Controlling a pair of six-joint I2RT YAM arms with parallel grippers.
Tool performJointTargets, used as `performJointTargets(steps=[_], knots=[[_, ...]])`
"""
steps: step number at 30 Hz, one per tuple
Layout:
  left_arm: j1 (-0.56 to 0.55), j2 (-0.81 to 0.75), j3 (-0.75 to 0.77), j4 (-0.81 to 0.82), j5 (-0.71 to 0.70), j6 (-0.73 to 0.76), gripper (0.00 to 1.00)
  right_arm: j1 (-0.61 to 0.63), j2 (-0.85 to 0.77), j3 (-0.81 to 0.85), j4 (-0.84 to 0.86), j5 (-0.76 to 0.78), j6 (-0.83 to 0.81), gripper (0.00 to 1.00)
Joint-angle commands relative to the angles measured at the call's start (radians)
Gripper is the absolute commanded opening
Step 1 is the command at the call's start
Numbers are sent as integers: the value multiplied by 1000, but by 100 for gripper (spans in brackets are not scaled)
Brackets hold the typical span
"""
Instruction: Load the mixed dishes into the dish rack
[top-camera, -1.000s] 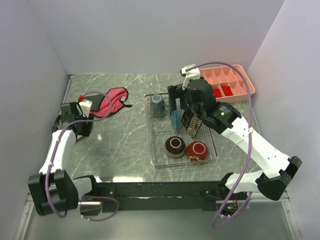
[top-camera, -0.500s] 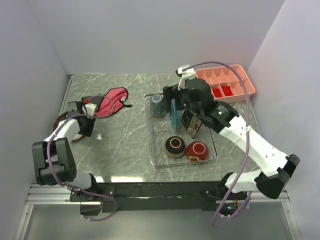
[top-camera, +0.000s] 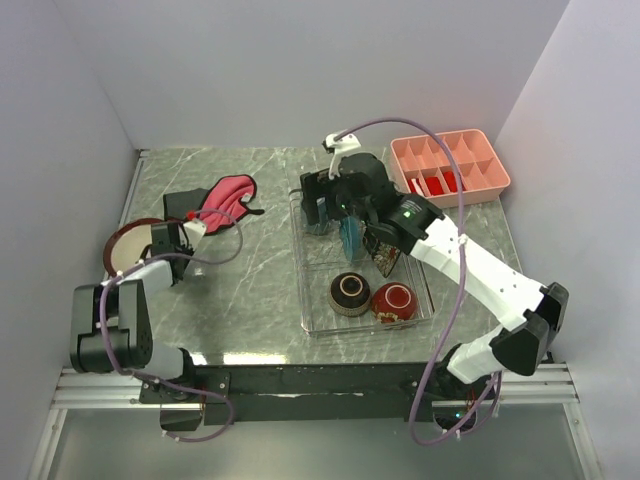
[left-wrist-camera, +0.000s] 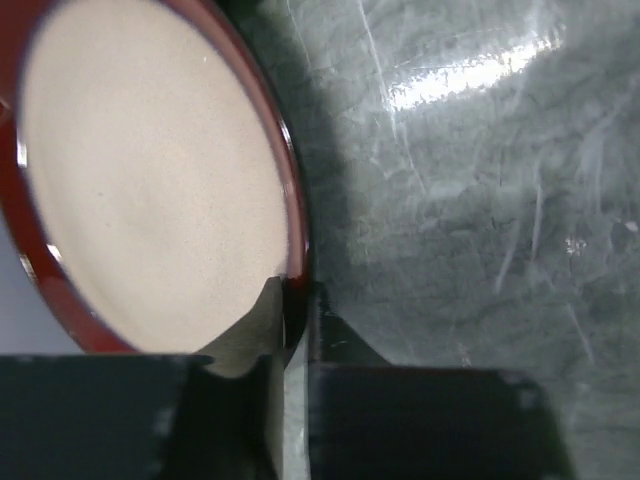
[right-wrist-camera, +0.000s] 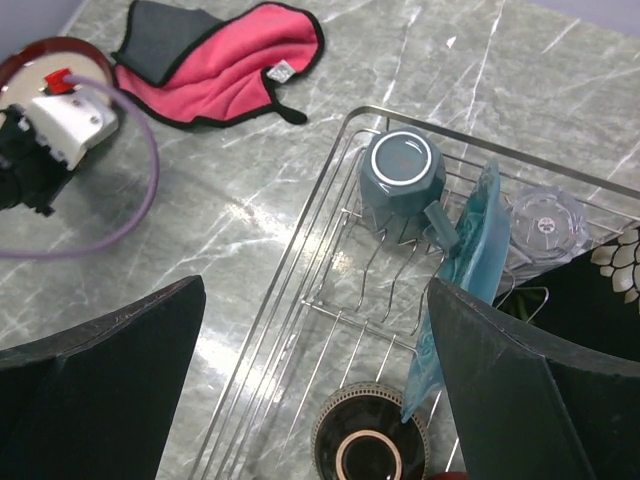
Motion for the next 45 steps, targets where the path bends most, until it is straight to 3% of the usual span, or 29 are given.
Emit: performJointTargets(steps=[1,3,7,9,11,15,21,30,34,42,45], knots=[[-15,-111,-98,43,15,36,1,16,35,52,34,43,14,100],[-16,-193,-138,28,58,66,1,16,81,66,37,8,-6,100],[-19,-510,-205,-154,165,158,1,-3,194,159,23,-165,-18,100],[-21,-624,-237,-234,246,230,1,-38,269,228,16,-389,0,100],[-23,-795,-272,-338,312,311,1,-56,335,257,26,-553,90,100],[-23,-1062,-310,-513,406,448,1,-60,417,300,58,-695,187,100],[-21,-1270,-303,-737,510,592,1,-46,551,343,150,-896,383,100],[-21,-1439,-262,-776,561,617,1,14,697,411,196,-936,531,91],[-21,-1419,-230,-767,569,597,1,37,768,426,189,-936,565,90],[-21,-1385,-214,-725,550,554,1,78,832,460,79,-748,603,90],[-21,-1399,-210,-734,570,566,1,82,864,475,95,-755,621,90]])
